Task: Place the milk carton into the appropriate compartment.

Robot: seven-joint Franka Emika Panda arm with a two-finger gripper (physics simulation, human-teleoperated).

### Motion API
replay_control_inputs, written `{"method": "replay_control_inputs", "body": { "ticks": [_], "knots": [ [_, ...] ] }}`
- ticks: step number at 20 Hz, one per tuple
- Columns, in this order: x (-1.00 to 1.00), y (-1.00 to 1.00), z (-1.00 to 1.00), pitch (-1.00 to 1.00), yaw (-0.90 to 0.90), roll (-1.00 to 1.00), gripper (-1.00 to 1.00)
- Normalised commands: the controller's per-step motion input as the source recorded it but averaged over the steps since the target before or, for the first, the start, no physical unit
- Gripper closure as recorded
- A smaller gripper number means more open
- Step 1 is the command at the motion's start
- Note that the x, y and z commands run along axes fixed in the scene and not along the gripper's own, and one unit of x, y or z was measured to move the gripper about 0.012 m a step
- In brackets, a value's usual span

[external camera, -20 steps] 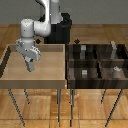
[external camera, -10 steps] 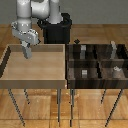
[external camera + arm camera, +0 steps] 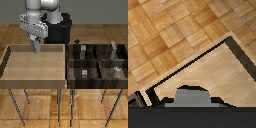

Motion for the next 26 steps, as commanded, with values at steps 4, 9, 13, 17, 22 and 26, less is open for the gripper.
{"method": "replay_control_inputs", "body": {
  "ticks": [4,9,13,17,22,26],
  "knots": [
    [0.0,1.0,0.0,0.0,0.0,0.0,1.0],
    [0.0,1.0,0.0,0.0,0.0,0.0,1.0],
    [0.0,1.0,0.0,0.0,0.0,0.0,1.0],
    [0.0,1.0,0.0,0.0,0.0,0.0,1.0],
    [-0.25,0.4,0.0,0.0,0.0,0.0,1.0],
    [-1.0,0.0,0.0,0.0,0.0,0.0,1.0]
  ]
}}
